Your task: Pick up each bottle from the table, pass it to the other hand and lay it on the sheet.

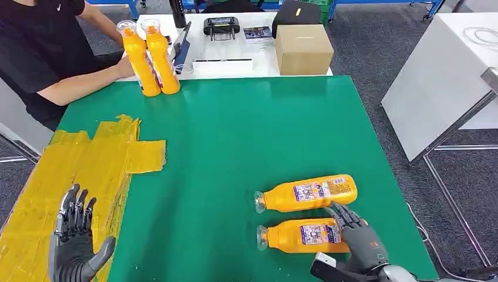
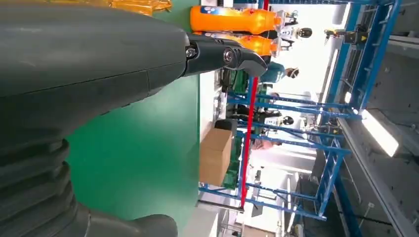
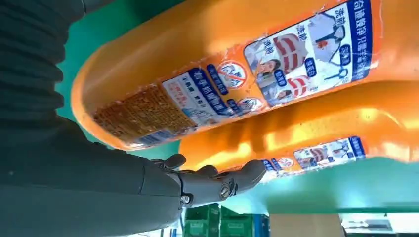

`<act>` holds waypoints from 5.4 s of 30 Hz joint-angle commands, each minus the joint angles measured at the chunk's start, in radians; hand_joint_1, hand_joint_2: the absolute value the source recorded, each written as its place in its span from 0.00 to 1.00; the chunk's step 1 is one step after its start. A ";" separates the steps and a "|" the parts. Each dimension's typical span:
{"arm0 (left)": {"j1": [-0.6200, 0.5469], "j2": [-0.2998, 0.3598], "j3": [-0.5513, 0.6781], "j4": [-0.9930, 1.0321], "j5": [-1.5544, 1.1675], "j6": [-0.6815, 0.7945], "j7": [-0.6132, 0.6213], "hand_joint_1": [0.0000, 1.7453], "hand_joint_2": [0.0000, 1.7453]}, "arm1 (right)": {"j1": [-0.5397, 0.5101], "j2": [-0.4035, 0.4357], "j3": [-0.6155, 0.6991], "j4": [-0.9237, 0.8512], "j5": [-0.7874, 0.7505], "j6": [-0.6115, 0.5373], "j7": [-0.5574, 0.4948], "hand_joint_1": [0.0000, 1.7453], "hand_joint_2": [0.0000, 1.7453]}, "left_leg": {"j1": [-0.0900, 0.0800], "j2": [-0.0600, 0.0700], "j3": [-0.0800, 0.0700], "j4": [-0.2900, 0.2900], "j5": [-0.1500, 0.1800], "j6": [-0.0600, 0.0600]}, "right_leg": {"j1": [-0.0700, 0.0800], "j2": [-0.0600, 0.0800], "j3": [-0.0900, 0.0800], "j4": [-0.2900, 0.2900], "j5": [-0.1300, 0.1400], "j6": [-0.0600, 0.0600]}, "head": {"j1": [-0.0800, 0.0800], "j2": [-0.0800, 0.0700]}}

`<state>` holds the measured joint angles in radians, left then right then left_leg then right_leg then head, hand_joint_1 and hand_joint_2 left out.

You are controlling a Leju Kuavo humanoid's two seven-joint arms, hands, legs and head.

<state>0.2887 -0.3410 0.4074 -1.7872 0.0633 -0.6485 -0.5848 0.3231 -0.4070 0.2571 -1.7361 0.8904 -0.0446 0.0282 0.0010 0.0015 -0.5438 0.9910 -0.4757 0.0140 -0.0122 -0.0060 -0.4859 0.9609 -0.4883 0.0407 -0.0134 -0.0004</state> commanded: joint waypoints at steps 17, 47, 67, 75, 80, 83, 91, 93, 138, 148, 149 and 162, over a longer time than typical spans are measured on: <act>-0.097 0.114 -0.112 0.175 0.061 0.070 0.022 0.00 1.00 | -0.013 -0.472 0.414 0.068 -0.422 0.108 0.271 1.00 1.00 | 0.002 -0.006 0.015 -0.001 -0.002 0.005 | 0.001 -0.006 0.012 -0.013 -0.001 0.002 | 0.000 0.000; -0.045 0.064 -0.091 0.087 0.101 0.054 0.019 0.00 1.00 | -0.126 0.196 0.107 0.083 -0.614 -0.010 -0.298 1.00 1.00 | 0.008 0.020 0.025 -0.003 -0.009 0.003 | 0.010 0.019 0.016 -0.014 0.004 -0.001 | 0.001 0.000; -0.053 0.067 -0.245 0.144 0.275 0.035 0.170 0.00 1.00 | -0.418 0.424 0.087 0.293 -0.716 0.173 -0.330 1.00 1.00 | 0.005 0.012 0.010 -0.002 -0.003 0.002 | 0.005 0.012 0.011 -0.007 0.004 0.001 | 0.000 0.000; -0.030 0.093 -0.401 0.134 0.263 0.087 0.171 0.00 1.00 | -0.519 0.549 0.321 0.474 -0.630 0.132 -0.286 1.00 1.00 | 0.004 0.011 0.010 -0.001 -0.004 0.002 | 0.005 0.012 0.011 -0.006 0.003 0.001 | 0.000 0.000; -0.026 0.093 -0.403 0.135 0.237 0.116 0.152 0.00 1.00 | -0.507 0.581 0.479 0.514 -0.609 0.120 -0.282 1.00 1.00 | 0.005 0.011 0.010 -0.002 -0.004 0.001 | 0.006 0.011 0.011 -0.007 0.003 0.000 | 0.000 0.000; -0.022 0.094 -0.401 0.134 0.238 0.112 0.151 0.00 1.00 | -0.502 0.572 0.486 0.507 -0.607 0.115 -0.280 1.00 1.00 | 0.005 0.009 0.009 -0.002 -0.004 0.002 | 0.006 0.010 0.011 -0.007 0.002 0.001 | 0.001 0.000; -0.024 0.091 -0.396 0.134 0.234 0.112 0.150 0.00 1.00 | -0.508 0.560 0.490 0.498 -0.612 0.123 -0.278 1.00 1.00 | 0.005 0.008 0.006 -0.001 -0.003 0.002 | 0.005 0.008 0.010 -0.007 0.003 0.001 | 0.001 0.000; -0.024 0.088 -0.394 0.136 0.233 0.107 0.150 0.00 1.00 | -0.507 0.560 0.508 0.506 -0.612 0.125 -0.277 1.00 1.00 | 0.004 0.008 0.006 -0.002 -0.003 0.002 | 0.005 0.008 0.009 -0.007 0.003 0.001 | 0.001 0.000; -0.057 0.120 -0.436 0.163 0.131 0.135 0.094 1.00 1.00 | -0.545 0.594 0.587 0.667 -0.601 0.136 -0.284 1.00 1.00 | 0.004 0.005 0.006 -0.002 -0.003 0.002 | 0.005 0.006 0.009 -0.007 0.002 0.001 | 0.001 0.000; -0.061 0.121 -0.427 0.163 0.115 0.133 0.082 1.00 1.00 | -0.546 0.596 0.580 0.672 -0.588 0.125 -0.297 1.00 1.00 | 0.004 0.006 0.006 -0.001 -0.003 0.002 | 0.004 0.006 0.009 -0.007 0.002 0.001 | 0.001 0.000; -0.061 0.122 -0.424 0.160 0.104 0.139 0.076 1.00 1.00 | -0.545 0.592 0.579 0.665 -0.580 0.117 -0.301 1.00 1.00 | 0.004 0.006 0.006 -0.002 -0.003 0.002 | 0.004 0.006 0.009 -0.007 0.002 0.001 | 0.001 0.000; -0.068 0.118 -0.327 0.142 -0.301 0.344 -0.103 1.00 1.00 | -0.532 0.518 0.492 0.474 -0.592 0.112 -0.279 0.00 1.00 | 0.004 0.007 0.004 -0.001 -0.003 0.002 | 0.005 0.007 0.007 -0.006 0.002 0.001 | 0.001 0.000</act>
<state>0.2508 -0.2320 0.0343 -1.6789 -0.2220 -0.3044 -0.6813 -0.1911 0.1621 0.7752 -1.2153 0.3029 0.0606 -0.2583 0.0046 0.0091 -0.5384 0.9906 -0.4799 0.0164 -0.0084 0.0015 -0.4782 0.9554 -0.4870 0.0427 -0.0126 -0.0004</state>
